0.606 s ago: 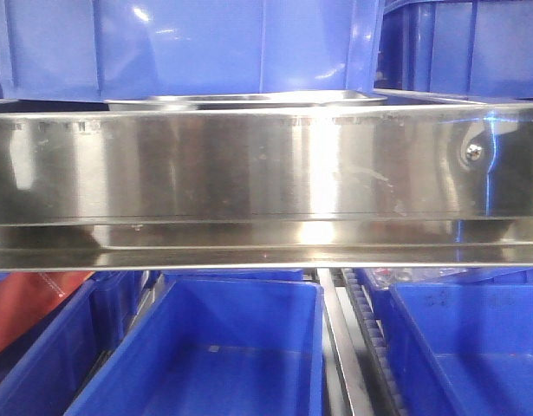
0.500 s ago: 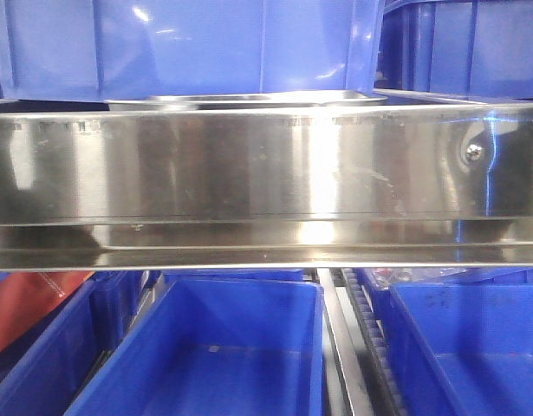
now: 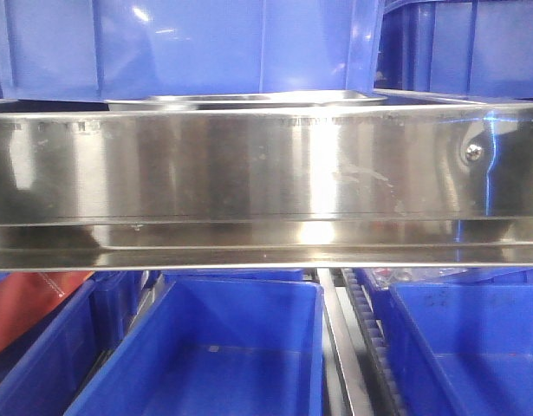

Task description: Stack silver trays without gaps

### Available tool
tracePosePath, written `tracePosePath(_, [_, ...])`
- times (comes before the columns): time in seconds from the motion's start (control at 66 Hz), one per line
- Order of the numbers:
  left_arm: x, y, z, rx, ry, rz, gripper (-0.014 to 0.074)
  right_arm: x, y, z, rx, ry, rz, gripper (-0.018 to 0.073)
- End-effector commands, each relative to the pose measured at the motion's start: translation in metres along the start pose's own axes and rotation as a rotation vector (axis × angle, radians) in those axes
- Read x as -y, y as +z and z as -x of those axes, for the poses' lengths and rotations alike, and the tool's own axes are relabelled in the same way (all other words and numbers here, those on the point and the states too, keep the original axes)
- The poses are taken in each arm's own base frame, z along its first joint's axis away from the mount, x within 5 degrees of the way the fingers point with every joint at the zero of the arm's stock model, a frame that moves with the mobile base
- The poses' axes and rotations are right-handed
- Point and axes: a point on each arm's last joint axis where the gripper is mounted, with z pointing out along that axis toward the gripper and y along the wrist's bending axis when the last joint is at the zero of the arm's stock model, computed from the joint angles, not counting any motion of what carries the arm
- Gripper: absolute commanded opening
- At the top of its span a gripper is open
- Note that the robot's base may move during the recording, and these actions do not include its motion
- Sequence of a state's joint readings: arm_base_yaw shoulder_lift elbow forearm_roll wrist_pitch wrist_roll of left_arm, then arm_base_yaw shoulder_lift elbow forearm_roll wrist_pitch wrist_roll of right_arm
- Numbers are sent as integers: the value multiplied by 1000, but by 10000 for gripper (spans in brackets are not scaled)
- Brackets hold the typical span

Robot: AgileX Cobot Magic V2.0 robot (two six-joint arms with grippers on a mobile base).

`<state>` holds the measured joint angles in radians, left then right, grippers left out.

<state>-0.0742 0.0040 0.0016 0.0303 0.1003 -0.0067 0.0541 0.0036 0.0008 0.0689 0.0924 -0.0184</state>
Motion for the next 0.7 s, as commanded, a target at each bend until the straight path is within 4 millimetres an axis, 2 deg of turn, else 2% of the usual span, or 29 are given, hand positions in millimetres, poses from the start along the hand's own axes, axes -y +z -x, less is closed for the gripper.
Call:
tracePosePath(0.0, [0,0,2,19,1,3,11,0,0,2,22,-11,-3,-17])
tracePosePath(0.273, [0,0,3,26,7,3,11,0,0,2,22,-11,-3,-17])
tracePosePath(0.409, [0,-1,13,140,7,2,11,0,-1,8,87,-11,-5,-17])
tracePosePath(0.545, [0,-5,30,331,8,2,11,1,-4,27,300,-12,-10,-17])
tracePosePath(0.682, [0,-9,42,392,8,2,11,0,-12,51,468,-11,-11,-17])
